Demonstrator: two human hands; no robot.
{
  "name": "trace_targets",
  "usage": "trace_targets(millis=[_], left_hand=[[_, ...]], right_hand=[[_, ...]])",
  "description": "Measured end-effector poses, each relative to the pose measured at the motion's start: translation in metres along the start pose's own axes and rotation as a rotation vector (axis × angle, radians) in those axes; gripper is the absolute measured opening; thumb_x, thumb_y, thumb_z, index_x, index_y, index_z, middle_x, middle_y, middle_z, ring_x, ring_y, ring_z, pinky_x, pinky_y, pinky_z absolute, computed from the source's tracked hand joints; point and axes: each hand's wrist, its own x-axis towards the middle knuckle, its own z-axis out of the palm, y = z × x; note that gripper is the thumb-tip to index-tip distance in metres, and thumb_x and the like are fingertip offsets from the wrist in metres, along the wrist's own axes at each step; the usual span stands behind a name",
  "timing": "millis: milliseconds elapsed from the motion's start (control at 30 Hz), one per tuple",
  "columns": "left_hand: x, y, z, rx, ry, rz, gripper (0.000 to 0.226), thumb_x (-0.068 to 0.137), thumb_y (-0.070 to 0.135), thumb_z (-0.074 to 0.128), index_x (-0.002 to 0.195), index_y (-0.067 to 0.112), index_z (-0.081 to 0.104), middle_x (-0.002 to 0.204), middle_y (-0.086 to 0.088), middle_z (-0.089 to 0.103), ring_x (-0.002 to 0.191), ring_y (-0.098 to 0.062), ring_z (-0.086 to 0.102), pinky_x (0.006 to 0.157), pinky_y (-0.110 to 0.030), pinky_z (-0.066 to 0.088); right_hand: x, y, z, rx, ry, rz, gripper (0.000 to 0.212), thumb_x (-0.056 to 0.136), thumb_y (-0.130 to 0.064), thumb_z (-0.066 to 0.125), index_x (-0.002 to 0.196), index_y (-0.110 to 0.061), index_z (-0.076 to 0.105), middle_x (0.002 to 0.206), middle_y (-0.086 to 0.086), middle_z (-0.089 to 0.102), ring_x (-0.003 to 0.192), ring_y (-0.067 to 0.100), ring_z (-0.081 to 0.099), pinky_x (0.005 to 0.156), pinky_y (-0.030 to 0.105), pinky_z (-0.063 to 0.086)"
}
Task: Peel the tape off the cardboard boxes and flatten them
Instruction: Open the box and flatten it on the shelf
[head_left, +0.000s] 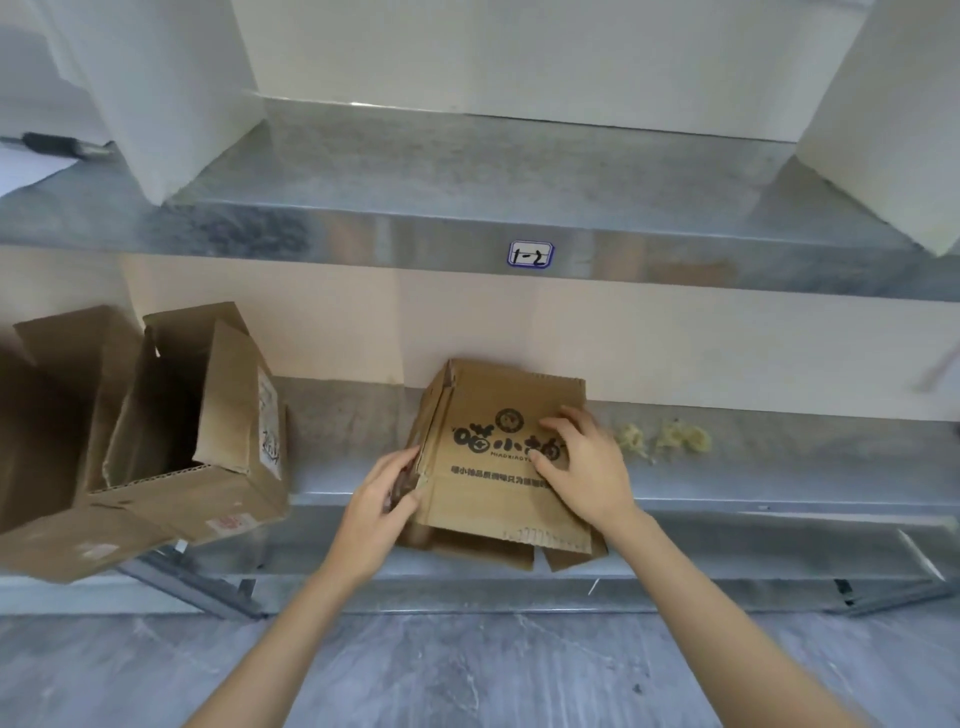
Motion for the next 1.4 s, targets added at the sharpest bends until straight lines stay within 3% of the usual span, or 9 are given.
trace_targets(millis=[100,200,367,567,733,967,1067,1200,1400], left_hand=[[-0.002,-0.002,-0.001,-0.026,-0.006,0.01,0.051,0.09,0.028,0.05,0.14,0.037,0.044,0.138,0.02,0.047,0.125,0.008,0.043,0.101,-0.024,0.038],[-0.004,-0.008,-0.005,0.007,-0.007,0.031,0.053,0.089,0.031,0.049,0.142,0.035,0.046,0.139,0.023,0.046,0.127,0.007,0.043,0.104,-0.027,0.037],[-0.008,-0.02,-0.009,0.092,-0.008,0.074,0.056,0.09,0.004,0.06,0.137,0.033,0.051,0.138,0.022,0.05,0.128,0.003,0.046,0.109,-0.033,0.041],[-0.009,-0.019,0.017,0.293,0.105,0.132,0.069,0.074,0.028,0.082,0.133,0.026,0.047,0.135,0.017,0.047,0.117,0.0,0.049,0.095,-0.022,0.043],[-0.002,-0.012,0.047,0.407,0.261,0.167,0.07,0.061,0.028,0.087,0.118,0.014,0.049,0.123,-0.003,0.051,0.108,-0.022,0.054,0.09,-0.039,0.05],[0.005,-0.016,0.059,0.498,0.387,0.229,0.062,0.07,0.044,0.083,0.107,0.014,0.044,0.111,-0.009,0.054,0.097,-0.025,0.053,0.081,-0.037,0.047],[0.002,-0.016,0.052,0.475,0.307,0.221,0.073,0.057,0.027,0.09,0.114,0.016,0.045,0.117,-0.005,0.052,0.104,-0.024,0.055,0.088,-0.037,0.05],[-0.007,-0.03,0.032,0.409,0.126,0.271,0.064,0.064,0.015,0.076,0.123,0.02,0.053,0.13,0.007,0.049,0.119,-0.015,0.051,0.095,-0.032,0.048],[-0.017,-0.051,0.001,0.52,-0.223,0.228,0.057,0.078,0.044,0.053,0.134,0.032,0.054,0.143,0.021,0.039,0.133,-0.002,0.036,0.116,-0.03,0.025]], right_hand=[[-0.008,-0.003,-0.002,-0.035,-0.075,-0.102,0.047,0.091,-0.05,0.057,0.133,-0.029,0.054,0.148,-0.001,0.043,0.14,0.021,0.034,0.115,0.047,0.025],[-0.011,-0.003,-0.003,0.059,-0.13,-0.107,0.05,0.093,-0.048,0.057,0.139,-0.029,0.049,0.154,-0.001,0.037,0.144,0.018,0.029,0.116,0.04,0.03],[-0.013,0.006,-0.003,0.135,-0.187,-0.06,0.05,0.094,-0.051,0.054,0.14,-0.034,0.045,0.158,-0.008,0.028,0.147,0.011,0.019,0.113,0.039,0.035],[-0.015,0.021,-0.003,0.187,-0.209,-0.023,0.047,0.093,-0.046,0.058,0.137,-0.034,0.047,0.157,-0.009,0.029,0.147,0.011,0.02,0.113,0.033,0.029],[-0.017,0.031,-0.005,0.193,-0.25,0.033,0.046,0.093,-0.039,0.061,0.136,-0.03,0.049,0.156,-0.006,0.032,0.145,0.015,0.027,0.114,0.035,0.03],[-0.016,0.033,-0.006,0.204,-0.278,0.06,0.046,0.092,-0.033,0.064,0.136,-0.025,0.05,0.154,0.0,0.034,0.141,0.019,0.033,0.115,0.038,0.031],[-0.016,0.033,-0.005,0.215,-0.273,0.054,0.046,0.092,-0.035,0.063,0.136,-0.025,0.051,0.154,-0.001,0.034,0.141,0.018,0.033,0.114,0.036,0.031],[-0.018,0.034,-0.003,0.231,-0.29,0.099,0.058,0.088,-0.053,0.06,0.138,-0.028,0.049,0.156,-0.002,0.031,0.145,0.018,0.027,0.116,0.037,0.027],[-0.031,0.038,0.024,0.159,-0.422,0.098,0.086,0.071,-0.073,0.061,0.145,-0.035,0.038,0.161,-0.005,0.02,0.15,0.022,0.003,0.12,0.047,0.014]])
